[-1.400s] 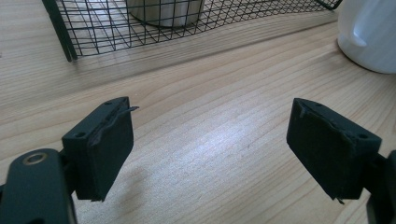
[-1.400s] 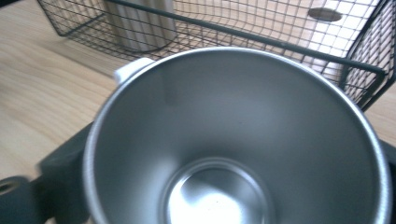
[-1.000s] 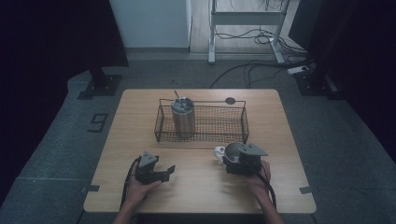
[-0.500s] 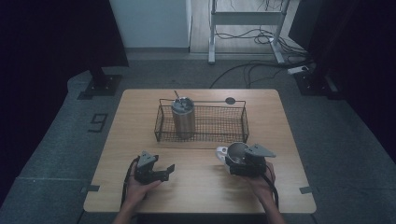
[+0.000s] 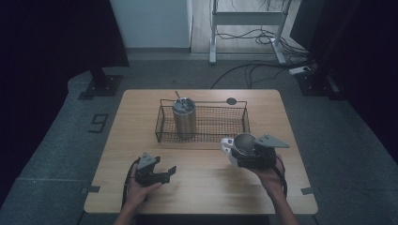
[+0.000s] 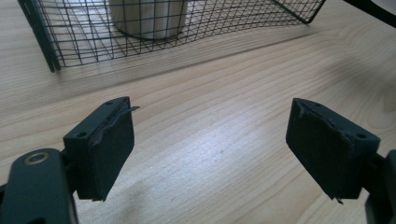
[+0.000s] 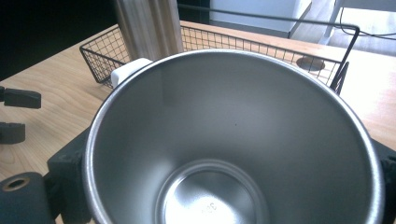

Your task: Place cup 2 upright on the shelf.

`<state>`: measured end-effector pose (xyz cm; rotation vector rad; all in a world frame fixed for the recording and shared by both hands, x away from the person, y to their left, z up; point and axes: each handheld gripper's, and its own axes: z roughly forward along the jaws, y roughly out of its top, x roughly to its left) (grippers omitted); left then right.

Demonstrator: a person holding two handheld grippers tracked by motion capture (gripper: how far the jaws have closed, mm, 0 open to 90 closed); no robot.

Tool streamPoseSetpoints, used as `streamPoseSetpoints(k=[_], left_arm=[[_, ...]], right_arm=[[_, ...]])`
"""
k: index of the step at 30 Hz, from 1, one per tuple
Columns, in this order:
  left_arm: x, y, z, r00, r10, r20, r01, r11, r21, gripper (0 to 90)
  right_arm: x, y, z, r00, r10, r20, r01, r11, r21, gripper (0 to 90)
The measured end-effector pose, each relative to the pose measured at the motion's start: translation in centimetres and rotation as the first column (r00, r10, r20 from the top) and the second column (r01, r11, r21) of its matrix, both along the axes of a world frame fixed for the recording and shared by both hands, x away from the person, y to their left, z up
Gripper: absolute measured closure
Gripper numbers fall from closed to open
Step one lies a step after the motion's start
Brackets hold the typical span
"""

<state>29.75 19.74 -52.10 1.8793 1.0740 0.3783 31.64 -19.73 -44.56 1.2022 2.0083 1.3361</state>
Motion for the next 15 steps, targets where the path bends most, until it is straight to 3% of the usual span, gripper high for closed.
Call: streamPoseSetpoints(k=[15], left_arm=[[-0.4,0.2,-0.1,0.9999,0.011,-0.008,-0.011,0.9999,-0.002,15.8]], right_arm=[[1.4,0.3,1.6,0.9999,0.011,-0.008,-0.011,1.000,0.024,6.8]])
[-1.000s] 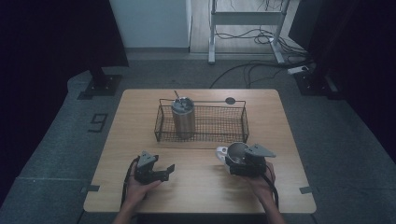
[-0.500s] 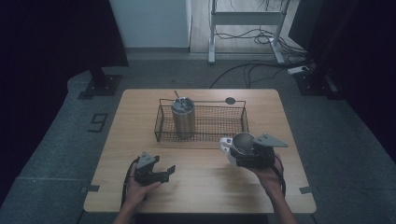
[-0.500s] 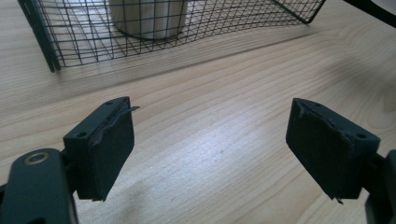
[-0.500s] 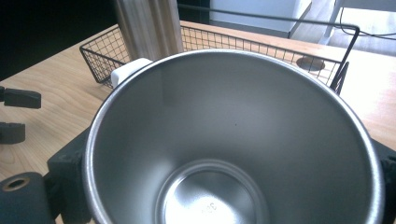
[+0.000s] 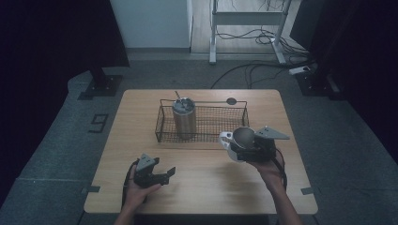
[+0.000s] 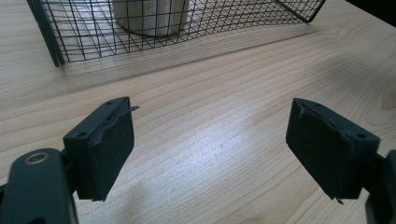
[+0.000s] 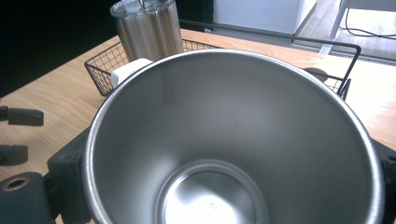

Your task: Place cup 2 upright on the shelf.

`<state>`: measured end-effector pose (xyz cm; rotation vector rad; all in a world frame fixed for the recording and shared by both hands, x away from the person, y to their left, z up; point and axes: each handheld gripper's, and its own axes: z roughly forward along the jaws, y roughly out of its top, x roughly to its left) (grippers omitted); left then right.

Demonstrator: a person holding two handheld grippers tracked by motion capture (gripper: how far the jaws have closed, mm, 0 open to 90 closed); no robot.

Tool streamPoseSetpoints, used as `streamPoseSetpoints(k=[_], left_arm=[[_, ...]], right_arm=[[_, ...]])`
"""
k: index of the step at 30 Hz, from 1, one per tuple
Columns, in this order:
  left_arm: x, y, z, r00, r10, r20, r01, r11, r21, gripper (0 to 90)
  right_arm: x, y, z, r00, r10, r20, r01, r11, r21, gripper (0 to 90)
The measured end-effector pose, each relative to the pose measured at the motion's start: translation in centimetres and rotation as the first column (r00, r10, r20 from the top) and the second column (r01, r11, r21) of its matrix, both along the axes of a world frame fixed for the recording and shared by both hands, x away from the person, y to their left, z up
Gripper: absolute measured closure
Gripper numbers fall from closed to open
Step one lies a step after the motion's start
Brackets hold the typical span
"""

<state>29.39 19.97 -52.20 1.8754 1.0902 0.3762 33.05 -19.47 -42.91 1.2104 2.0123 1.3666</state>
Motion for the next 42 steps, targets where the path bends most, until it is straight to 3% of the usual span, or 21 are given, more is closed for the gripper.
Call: streamPoseSetpoints(k=[23,42], left_arm=[[-0.1,-0.2,-0.1,0.9999,-0.011,-0.002,0.011,0.9999,0.011,15.8],[-0.1,0.2,0.0,1.0000,-0.004,-0.002,0.004,0.9999,0.009,15.8]], right_arm=[[1.4,0.1,2.7,0.9998,-0.003,0.019,0.002,1.000,0.027,6.7],[3.4,1.4,4.6,0.9993,-0.006,0.037,0.007,0.999,-0.033,6.8]])
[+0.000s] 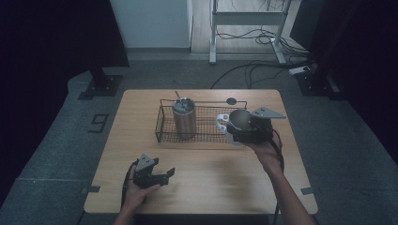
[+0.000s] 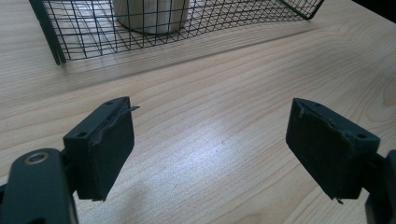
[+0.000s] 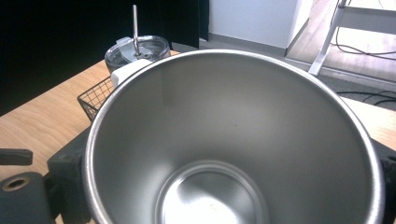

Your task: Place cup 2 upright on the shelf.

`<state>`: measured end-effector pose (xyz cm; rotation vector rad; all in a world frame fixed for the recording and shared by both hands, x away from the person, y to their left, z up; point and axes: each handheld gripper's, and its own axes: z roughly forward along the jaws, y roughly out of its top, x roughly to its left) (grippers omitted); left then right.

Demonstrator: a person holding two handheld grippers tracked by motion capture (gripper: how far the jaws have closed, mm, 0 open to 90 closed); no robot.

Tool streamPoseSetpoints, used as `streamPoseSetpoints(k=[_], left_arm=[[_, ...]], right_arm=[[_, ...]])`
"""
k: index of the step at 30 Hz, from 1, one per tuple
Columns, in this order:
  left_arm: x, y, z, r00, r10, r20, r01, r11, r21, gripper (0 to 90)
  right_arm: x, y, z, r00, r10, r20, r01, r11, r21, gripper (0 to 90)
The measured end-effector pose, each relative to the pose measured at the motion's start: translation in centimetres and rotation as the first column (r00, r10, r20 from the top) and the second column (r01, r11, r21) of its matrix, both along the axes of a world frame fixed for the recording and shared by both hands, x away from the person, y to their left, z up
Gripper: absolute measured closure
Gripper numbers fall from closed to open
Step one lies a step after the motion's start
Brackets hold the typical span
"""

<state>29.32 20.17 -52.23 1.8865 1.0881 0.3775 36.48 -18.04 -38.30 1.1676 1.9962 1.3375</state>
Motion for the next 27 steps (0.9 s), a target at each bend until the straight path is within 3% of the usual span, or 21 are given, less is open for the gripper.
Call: streamPoseSetpoints(k=[27], left_arm=[[0.0,0.1,-0.1,0.9999,0.010,-0.002,-0.010,0.9999,0.008,15.8]], right_arm=[[3.3,2.3,1.0,1.0000,0.004,0.002,-0.004,1.000,-0.012,6.7]])
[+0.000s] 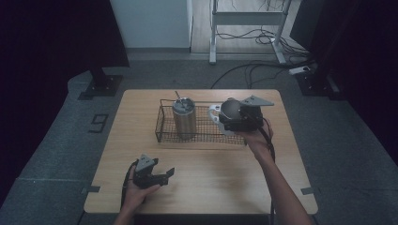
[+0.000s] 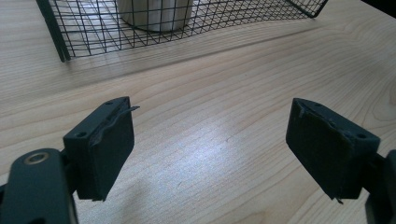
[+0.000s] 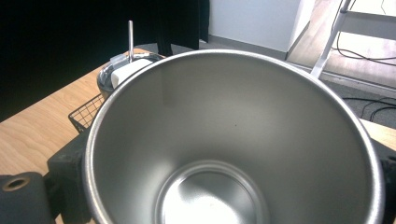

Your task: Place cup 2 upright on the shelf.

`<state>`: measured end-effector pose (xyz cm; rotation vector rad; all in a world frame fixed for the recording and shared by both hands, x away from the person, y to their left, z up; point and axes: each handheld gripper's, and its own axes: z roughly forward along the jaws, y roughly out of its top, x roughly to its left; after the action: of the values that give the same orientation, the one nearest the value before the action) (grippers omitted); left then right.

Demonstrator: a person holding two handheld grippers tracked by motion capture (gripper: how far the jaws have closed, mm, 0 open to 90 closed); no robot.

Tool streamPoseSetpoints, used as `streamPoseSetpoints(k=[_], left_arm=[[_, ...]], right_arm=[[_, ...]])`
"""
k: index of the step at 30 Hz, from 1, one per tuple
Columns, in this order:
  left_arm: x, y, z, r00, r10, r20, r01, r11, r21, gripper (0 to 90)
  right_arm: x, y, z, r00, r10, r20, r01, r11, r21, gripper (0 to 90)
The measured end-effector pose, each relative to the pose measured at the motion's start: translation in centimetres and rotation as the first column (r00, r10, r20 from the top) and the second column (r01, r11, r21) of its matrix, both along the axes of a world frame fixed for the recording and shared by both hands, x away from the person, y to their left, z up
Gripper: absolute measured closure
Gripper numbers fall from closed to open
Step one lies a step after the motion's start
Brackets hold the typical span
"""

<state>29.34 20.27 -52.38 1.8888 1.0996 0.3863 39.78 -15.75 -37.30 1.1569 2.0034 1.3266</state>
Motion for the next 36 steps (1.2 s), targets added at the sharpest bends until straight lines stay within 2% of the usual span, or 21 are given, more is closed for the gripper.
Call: streamPoseSetpoints(k=[10,36], left_arm=[[0.0,-0.1,-0.1,1.0000,-0.009,-0.002,0.009,1.0000,0.002,15.8],[-0.1,-0.1,-0.1,0.9997,-0.025,0.000,0.025,0.9997,-0.002,15.8]], right_arm=[[1.3,0.1,0.4,0.9999,-0.012,-0.002,0.012,1.000,-0.011,6.7],[5.1,0.8,-0.5,0.9984,-0.037,-0.044,0.036,0.999,-0.026,6.7]])
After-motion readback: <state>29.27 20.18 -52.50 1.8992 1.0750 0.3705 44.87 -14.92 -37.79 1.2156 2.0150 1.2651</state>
